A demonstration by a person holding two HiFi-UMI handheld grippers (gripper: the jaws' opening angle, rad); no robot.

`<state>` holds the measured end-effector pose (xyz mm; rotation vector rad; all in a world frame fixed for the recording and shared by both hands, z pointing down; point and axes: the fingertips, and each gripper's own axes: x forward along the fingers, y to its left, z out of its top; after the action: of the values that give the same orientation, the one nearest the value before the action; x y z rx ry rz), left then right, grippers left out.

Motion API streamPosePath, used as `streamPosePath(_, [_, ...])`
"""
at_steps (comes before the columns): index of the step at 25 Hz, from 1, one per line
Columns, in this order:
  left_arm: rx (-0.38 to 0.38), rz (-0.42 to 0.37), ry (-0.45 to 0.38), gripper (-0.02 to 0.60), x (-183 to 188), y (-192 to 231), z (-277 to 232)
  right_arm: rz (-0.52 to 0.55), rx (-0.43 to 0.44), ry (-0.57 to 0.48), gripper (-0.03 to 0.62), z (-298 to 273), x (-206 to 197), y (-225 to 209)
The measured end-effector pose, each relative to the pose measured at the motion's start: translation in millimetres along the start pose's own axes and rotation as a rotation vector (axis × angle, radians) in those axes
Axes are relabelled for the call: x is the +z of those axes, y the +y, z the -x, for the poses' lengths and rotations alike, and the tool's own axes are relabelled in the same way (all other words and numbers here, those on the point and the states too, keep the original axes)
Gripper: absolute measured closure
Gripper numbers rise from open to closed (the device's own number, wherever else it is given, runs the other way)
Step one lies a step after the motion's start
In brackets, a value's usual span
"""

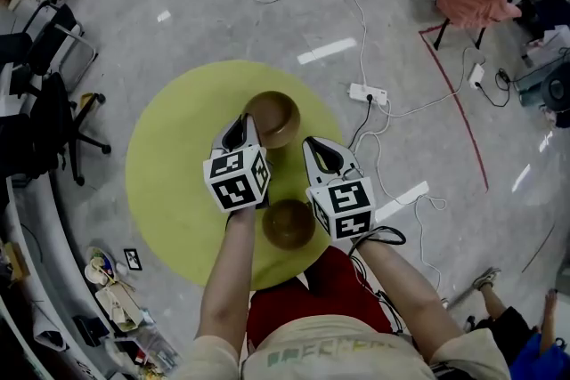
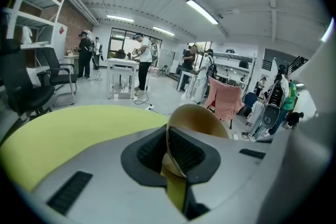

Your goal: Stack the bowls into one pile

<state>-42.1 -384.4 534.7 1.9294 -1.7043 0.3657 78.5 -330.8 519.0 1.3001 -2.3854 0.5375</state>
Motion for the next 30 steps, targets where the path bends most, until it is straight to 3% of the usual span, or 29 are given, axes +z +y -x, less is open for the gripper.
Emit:
streamPosePath(11, [0.031, -0.017, 0.017, 0.548, -3, 10, -16, 0.001, 0.003, 0.017, 0.557, -11, 0, -4])
streamPosePath(30, [0.073, -0.19, 0.031, 0.537, -4, 6, -15, 0.012, -0.011, 0.014, 0.557, -5, -1, -4])
